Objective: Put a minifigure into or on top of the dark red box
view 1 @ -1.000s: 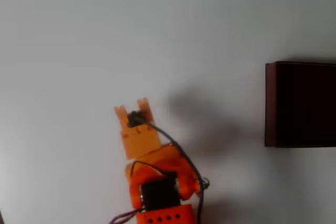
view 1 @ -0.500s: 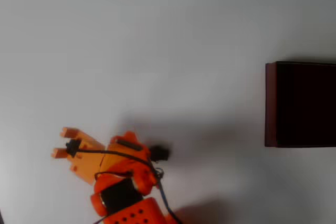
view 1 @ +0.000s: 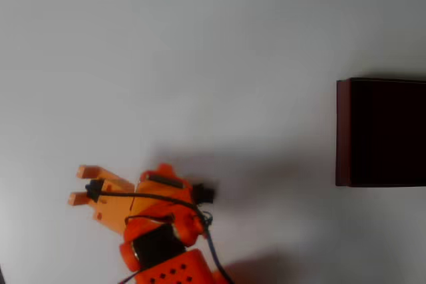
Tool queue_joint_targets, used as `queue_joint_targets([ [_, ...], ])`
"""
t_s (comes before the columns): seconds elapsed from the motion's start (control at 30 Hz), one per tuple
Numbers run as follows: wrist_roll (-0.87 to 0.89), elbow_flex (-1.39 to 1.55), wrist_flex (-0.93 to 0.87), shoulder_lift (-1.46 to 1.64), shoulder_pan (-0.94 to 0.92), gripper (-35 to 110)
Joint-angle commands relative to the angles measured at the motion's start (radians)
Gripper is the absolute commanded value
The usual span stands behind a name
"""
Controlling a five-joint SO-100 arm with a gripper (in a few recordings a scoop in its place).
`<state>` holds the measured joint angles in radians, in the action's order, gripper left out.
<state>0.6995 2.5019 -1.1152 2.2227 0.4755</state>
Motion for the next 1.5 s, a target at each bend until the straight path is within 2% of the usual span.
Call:
queue_joint_targets([
  [0.0,-0.025,-0.008,-0.017,0.005,0.018,20],
  [0.73,-0.230,0.052,0.040,-0.040,-0.043,17],
  [1.1,-0.241,0.043,0.044,-0.106,-0.044,15],
  [1.47,-0.247,-0.018,0.035,-0.218,-0.071,1],
])
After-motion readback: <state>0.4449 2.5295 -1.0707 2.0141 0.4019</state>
